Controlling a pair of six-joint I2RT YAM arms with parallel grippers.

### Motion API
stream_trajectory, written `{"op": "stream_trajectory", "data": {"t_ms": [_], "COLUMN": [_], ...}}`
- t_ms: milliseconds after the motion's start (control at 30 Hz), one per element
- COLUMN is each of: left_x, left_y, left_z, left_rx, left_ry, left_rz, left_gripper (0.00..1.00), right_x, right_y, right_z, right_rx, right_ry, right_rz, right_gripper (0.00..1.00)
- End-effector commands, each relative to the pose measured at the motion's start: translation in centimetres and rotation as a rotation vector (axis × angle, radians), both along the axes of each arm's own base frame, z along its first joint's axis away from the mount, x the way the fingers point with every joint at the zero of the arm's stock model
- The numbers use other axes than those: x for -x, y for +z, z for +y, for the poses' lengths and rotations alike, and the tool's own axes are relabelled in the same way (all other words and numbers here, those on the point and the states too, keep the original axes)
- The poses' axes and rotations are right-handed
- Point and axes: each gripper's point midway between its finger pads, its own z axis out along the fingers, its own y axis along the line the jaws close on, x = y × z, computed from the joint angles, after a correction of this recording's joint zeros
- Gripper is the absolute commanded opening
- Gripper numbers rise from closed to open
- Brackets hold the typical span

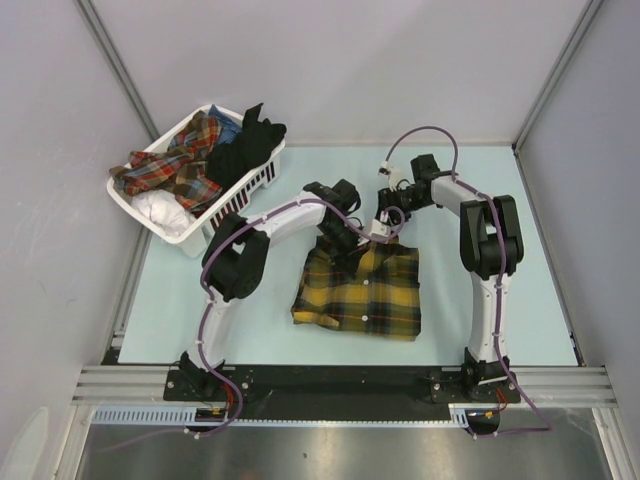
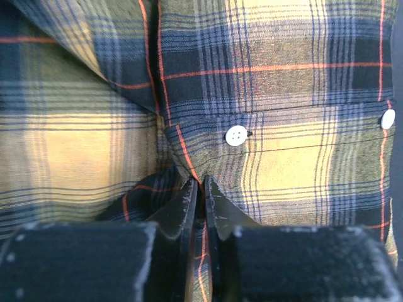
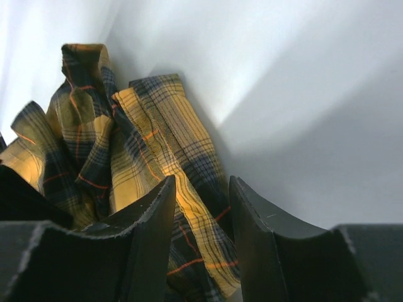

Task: Fold and stack the long sleeve shirts
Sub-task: Fold the shirt

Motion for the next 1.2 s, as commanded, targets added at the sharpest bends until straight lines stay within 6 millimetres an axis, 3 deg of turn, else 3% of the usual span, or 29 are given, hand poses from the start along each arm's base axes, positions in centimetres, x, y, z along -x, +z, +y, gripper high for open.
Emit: {"op": "stream_trajectory", "data": {"t_ms": [0,333,667,800,967,1167], "left_x": [-1.3,-5.7,-12.3,-13.0,-12.5,-15.0], "left_y": [3.9,5.2,8.2,8.5,7.8,8.4], "left_z": [-1.2,-1.7,-2.8,-3.1,-2.8,-3.0], "left_rx": [0.068,0.067,0.163,0.178,0.174,0.192], "left_ry": [-0.012,0.045,0.175,0.17,0.13,0.215], "left_rz": [-0.099,-0.31,-0.555,-0.587,-0.589,-0.651], "left_gripper": [0.08,0.0,0.0,0.0,0.04,0.0], "right_x": [-0.3,-0.4,-0.4,-0.7,-1.1,-1.0], "right_y": [0.2,0.1,-0.1,-0.2,-0.2,-0.1], "right_z": [0.3,0.2,0.4,0.5,0.2,0.4], "right_rx": [0.005,0.0,-0.016,-0.016,-0.016,-0.024], "right_ry": [0.035,0.044,0.065,0.068,0.062,0.073], "right_rz": [-0.034,-0.037,-0.026,-0.031,-0.033,-0.035], "right_gripper": [0.43,0.33,0.26,0.2,0.18,0.17]}}
